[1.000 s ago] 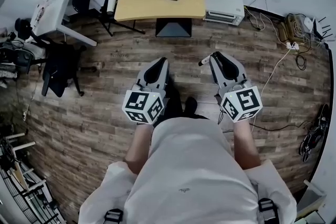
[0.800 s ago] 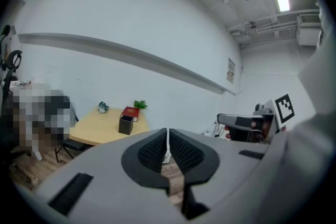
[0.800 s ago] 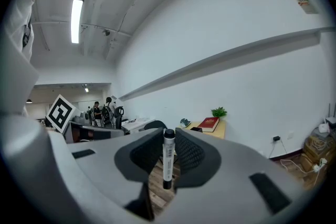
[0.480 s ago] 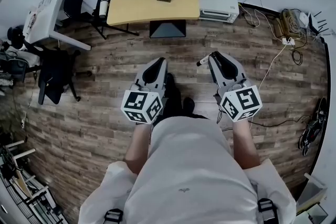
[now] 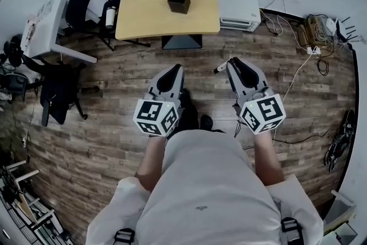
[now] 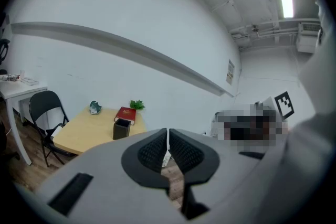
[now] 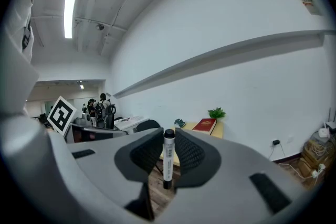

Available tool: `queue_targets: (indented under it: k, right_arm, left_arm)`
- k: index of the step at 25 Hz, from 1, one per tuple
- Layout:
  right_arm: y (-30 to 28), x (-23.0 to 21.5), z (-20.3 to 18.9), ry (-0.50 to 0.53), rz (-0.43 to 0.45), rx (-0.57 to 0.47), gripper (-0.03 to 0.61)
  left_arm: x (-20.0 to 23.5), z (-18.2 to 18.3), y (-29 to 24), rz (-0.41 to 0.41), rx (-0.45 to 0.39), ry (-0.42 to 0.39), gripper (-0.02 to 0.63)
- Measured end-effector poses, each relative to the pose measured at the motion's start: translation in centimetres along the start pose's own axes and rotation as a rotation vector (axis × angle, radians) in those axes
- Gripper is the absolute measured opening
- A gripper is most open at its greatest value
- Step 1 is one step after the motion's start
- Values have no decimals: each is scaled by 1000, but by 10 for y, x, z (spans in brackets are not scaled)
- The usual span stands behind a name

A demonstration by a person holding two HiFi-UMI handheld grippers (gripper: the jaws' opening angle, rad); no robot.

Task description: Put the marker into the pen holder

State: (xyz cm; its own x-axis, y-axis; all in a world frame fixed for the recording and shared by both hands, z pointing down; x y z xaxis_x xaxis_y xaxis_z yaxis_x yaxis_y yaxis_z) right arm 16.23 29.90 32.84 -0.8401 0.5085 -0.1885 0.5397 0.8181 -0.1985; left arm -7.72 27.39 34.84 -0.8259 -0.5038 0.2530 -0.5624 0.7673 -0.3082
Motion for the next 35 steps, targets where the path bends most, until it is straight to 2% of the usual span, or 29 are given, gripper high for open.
queue_targets:
  k: [13, 18, 26, 35]
  right_arm:
    - [-89, -12, 27, 2, -24, -3, 67]
    - [-123, -13, 32, -17, -24, -4, 67]
    - [-168, -12, 40, -17, -40, -1, 67]
    - [-191, -5, 37, -28, -49, 25, 67]
  left_arm:
    - [70, 41, -53, -61, -7, -15, 15]
    - [95, 53, -67, -117, -13, -45, 15]
    - [134, 66, -91, -147, 3, -51, 15]
    - [154, 67, -101, -178, 19, -35, 15]
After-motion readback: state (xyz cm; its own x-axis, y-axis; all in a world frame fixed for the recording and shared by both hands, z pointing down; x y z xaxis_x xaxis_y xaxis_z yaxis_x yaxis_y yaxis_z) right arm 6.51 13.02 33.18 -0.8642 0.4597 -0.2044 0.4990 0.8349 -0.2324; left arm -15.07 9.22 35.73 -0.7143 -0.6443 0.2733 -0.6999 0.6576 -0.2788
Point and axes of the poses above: the fingertips, and each gripper's own axes: y backward along the fingers, x to its left, z out of its top, the point moved 9 cm from there along y, backward along the fingers, and after that the axes turned 5 degrees about z, right-handed, at the moved point
